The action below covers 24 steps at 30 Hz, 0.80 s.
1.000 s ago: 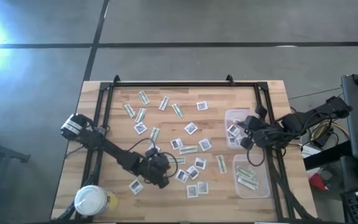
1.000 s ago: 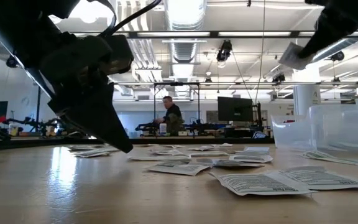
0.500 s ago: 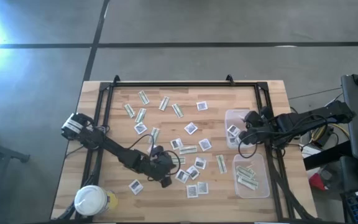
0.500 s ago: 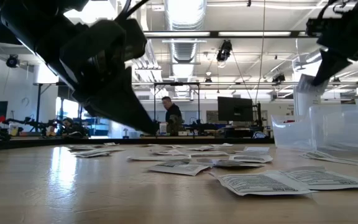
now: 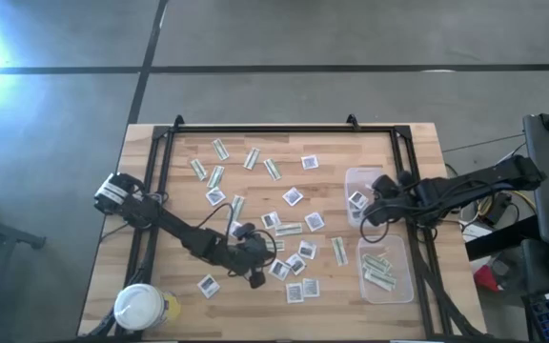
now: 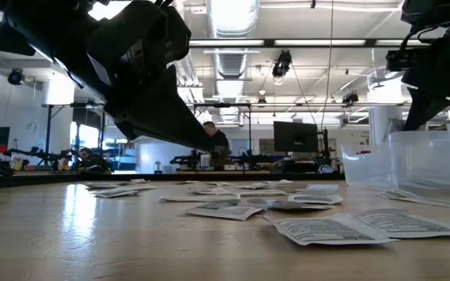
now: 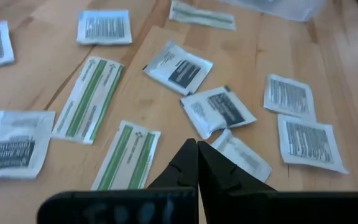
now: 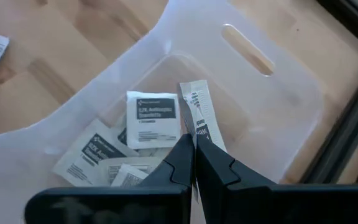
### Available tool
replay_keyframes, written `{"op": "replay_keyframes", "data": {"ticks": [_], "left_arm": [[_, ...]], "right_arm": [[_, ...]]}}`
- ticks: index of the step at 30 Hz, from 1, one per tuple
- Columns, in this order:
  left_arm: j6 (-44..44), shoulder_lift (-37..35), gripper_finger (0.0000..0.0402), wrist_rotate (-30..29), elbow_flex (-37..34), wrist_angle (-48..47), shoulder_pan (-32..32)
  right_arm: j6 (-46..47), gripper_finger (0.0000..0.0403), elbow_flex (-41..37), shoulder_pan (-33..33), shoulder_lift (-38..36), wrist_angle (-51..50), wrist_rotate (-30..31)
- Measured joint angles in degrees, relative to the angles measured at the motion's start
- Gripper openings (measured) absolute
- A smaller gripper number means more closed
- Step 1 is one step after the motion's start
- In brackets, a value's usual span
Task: Pick & Place First Aid Supplies
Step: Put the towelette pack into the top bin
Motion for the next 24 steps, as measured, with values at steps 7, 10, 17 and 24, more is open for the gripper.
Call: {"op": "replay_keyframes", "data": {"ticks": [7, 10, 17, 24], "left_arm": [[4.2, 0.0, 0.0001, 0.0, 0.0, 2.1, 0.1], [5.7, 0.0, 0.0001, 0.0, 0.0, 2.4, 0.3], [6.6, 0.0, 0.0001, 0.3, 0.0, 2.5, 1.6], [7.6, 0.0, 0.0001, 0.3, 1.5, 2.6, 2.0]], "right_arm": [[0.0, 0.0008, -1.5, -0.2, 1.7, 3.4, -1.3], [0.0, 0.0008, -1.7, -0.2, 2.9, 3.5, -1.5], [0.0, 0.0008, -1.7, -0.2, 5.8, 4.5, -1.5], [0.0, 0.0008, -1.7, -0.2, 8.2, 4.5, -1.6]]}}
